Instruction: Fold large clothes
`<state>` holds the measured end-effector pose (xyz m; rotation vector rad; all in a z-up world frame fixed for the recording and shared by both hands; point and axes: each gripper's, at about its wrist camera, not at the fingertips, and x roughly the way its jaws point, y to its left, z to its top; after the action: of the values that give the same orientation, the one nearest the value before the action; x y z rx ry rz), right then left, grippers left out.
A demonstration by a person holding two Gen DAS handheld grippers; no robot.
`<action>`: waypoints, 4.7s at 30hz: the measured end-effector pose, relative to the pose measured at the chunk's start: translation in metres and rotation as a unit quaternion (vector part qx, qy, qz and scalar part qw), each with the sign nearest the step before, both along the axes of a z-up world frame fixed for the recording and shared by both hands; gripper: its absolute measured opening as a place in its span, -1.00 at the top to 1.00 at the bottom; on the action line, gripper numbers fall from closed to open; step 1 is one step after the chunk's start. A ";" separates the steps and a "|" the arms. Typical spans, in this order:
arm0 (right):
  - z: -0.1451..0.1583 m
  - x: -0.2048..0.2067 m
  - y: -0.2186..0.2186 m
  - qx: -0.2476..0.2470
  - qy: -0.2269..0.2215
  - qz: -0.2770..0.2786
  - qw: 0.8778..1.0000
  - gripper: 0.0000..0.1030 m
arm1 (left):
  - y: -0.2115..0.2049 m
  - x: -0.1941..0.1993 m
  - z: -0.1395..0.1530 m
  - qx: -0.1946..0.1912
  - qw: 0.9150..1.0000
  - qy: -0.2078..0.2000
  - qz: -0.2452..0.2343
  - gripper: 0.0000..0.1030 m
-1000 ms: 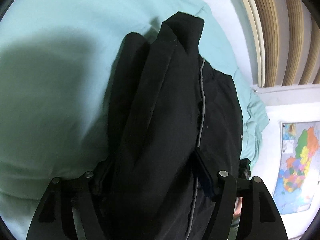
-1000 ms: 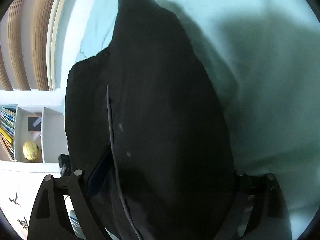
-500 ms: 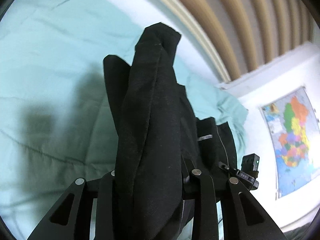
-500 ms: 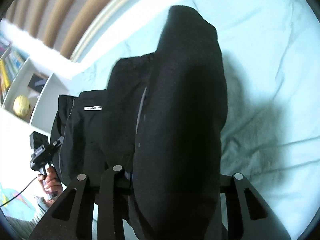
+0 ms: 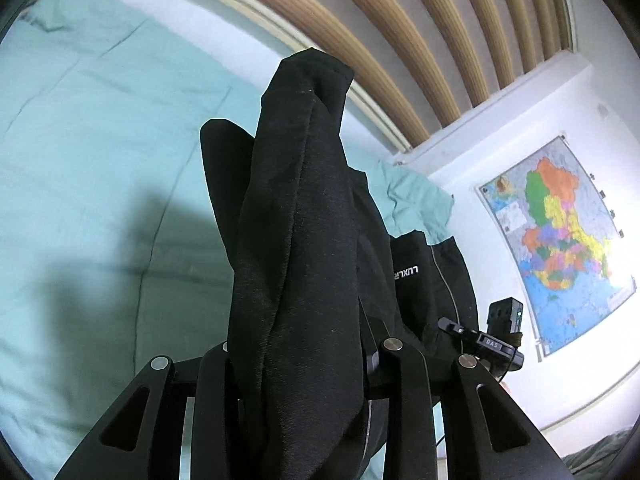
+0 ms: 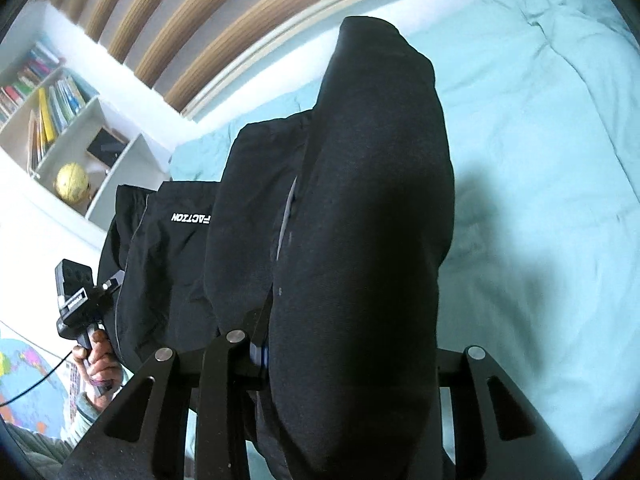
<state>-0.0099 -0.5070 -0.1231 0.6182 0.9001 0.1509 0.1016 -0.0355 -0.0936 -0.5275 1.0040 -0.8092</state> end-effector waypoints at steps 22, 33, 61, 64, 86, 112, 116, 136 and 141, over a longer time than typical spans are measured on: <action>-0.159 -0.085 -0.054 0.102 0.184 -0.128 0.969 -0.11 | 0.081 -0.050 -0.178 0.009 0.955 0.267 0.131 -0.28; -0.079 -0.116 -0.041 -0.026 0.167 -0.142 0.975 -0.46 | 0.077 -0.078 -0.056 0.154 0.979 0.082 0.109 -0.28; -0.139 -0.039 0.135 -0.142 0.250 -0.049 0.956 -0.47 | -0.053 -0.156 -0.112 0.360 0.931 0.026 -0.051 -0.36; -0.125 -0.055 0.140 -0.111 0.257 -0.058 0.958 -0.48 | -0.044 -0.169 -0.097 0.351 0.935 0.028 -0.049 -0.35; 0.074 -0.113 0.170 -0.211 0.120 -0.125 0.962 -0.52 | -0.057 -0.211 0.107 0.360 0.926 -0.101 0.051 -0.36; 0.090 -0.094 0.194 -0.265 0.082 -0.143 0.950 -0.74 | -0.079 -0.207 0.112 0.413 0.899 -0.127 0.072 -0.36; 0.080 -0.089 0.189 -0.255 0.095 -0.142 0.952 -0.74 | -0.084 -0.202 0.105 0.417 0.898 -0.123 0.064 -0.36; 0.069 -0.088 0.169 -0.236 0.112 -0.163 0.952 -0.74 | -0.098 -0.191 0.089 0.428 0.896 -0.109 0.041 -0.36; 0.066 -0.086 0.171 -0.236 0.117 -0.156 0.952 -0.74 | -0.098 -0.187 0.087 0.427 0.897 -0.106 0.039 -0.36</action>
<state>-0.0964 -0.3359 -0.0569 0.3249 1.0088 -0.4220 -0.0858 -0.1333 -0.0061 0.2762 1.0155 -0.2780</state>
